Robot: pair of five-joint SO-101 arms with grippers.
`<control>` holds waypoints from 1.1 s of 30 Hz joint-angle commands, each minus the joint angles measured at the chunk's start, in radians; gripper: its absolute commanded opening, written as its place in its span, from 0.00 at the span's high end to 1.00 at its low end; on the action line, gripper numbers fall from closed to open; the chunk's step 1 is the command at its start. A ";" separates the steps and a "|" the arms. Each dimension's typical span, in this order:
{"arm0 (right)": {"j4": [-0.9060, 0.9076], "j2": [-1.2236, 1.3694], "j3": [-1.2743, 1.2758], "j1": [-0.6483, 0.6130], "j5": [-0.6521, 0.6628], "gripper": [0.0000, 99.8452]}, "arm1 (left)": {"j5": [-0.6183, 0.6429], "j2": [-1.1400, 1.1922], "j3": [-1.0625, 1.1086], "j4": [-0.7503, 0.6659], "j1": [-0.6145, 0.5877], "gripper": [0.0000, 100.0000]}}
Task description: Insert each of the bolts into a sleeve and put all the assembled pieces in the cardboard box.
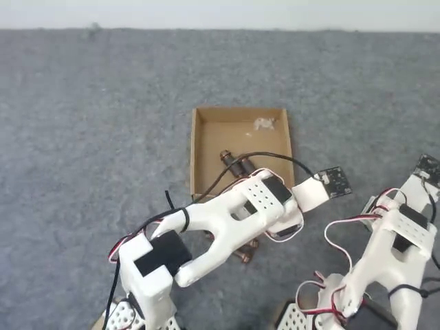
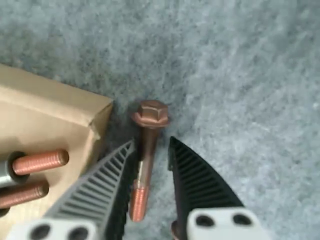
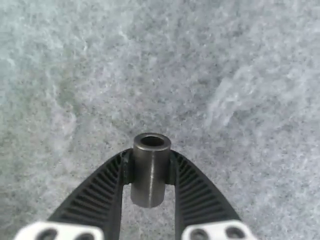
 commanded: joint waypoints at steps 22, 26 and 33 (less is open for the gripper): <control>-0.015 -0.005 -0.055 -0.010 0.017 0.99 | -0.046 0.163 -0.209 0.198 0.031 0.99; -0.015 -0.005 -0.055 -0.021 0.017 0.99 | -0.066 0.158 -0.206 0.213 0.037 0.99; -0.016 -0.005 -0.055 -0.019 0.017 0.99 | -0.064 0.011 -0.050 0.112 0.040 0.99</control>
